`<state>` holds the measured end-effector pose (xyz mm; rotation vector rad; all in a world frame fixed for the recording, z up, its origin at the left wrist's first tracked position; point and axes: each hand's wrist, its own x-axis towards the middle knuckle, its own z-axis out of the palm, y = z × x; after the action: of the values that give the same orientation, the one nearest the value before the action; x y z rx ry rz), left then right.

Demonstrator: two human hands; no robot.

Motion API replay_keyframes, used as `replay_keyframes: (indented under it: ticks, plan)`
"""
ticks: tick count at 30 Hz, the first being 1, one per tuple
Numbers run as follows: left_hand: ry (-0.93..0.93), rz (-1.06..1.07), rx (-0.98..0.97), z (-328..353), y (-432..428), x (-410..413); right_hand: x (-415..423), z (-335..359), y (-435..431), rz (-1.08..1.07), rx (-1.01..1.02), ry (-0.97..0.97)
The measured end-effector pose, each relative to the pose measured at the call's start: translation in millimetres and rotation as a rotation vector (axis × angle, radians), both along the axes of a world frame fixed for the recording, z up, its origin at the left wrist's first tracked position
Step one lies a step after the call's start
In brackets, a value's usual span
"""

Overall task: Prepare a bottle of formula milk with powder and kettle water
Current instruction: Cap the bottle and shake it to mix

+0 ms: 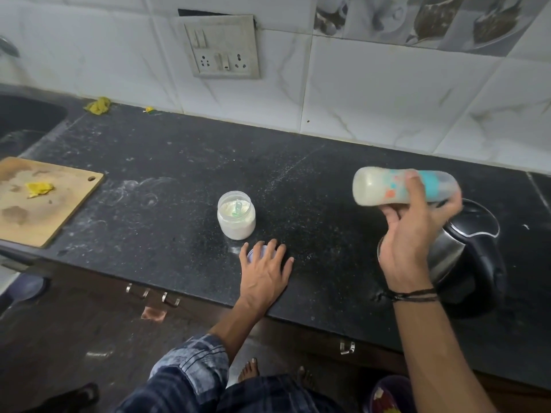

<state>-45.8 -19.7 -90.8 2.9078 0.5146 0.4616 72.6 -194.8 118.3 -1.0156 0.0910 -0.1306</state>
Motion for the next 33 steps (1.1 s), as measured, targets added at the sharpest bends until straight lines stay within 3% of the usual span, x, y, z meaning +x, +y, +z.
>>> replay_keyframes:
  ticks: [4, 8, 12, 16, 20, 24, 28, 31, 33]
  plan:
    - [-0.003, -0.013, 0.007, -1.3, 0.5, -0.8, 1.5, -1.9, 0.5, 0.176, -0.202, -0.036]
    - [0.008, 0.003, 0.007, 0.5, -0.2, 0.1, 2.8, -3.2, 3.3, 0.020, -0.047, -0.015]
    - [-0.004, -0.009, 0.005, 0.6, -0.1, -1.0, 0.4, -8.2, 5.1, 0.176, -0.203, -0.023]
    - [0.014, 0.006, 0.001, 0.7, -0.7, 0.0, 4.4, -2.5, 4.0, -0.029, -0.019, -0.029]
    - [0.010, -0.010, 0.003, -0.4, 0.8, -0.4, 4.9, -4.0, 1.3, 0.174, -0.233, -0.061]
    - [0.031, 0.001, -0.003, 0.2, 0.7, 0.2, 6.5, -0.6, 1.9, 0.003, -0.074, -0.043]
    - [0.021, -0.011, 0.000, -0.8, 1.2, -0.1, 3.8, -7.7, 2.4, 0.180, -0.226, -0.013]
    - [0.025, 0.000, 0.000, -1.7, 0.8, 0.9, 2.9, -7.4, 3.7, 0.029, -0.068, 0.013]
    - [0.023, -0.003, 0.003, -2.9, 1.4, 0.5, 2.3, -6.3, 7.5, 0.047, -0.091, 0.026]
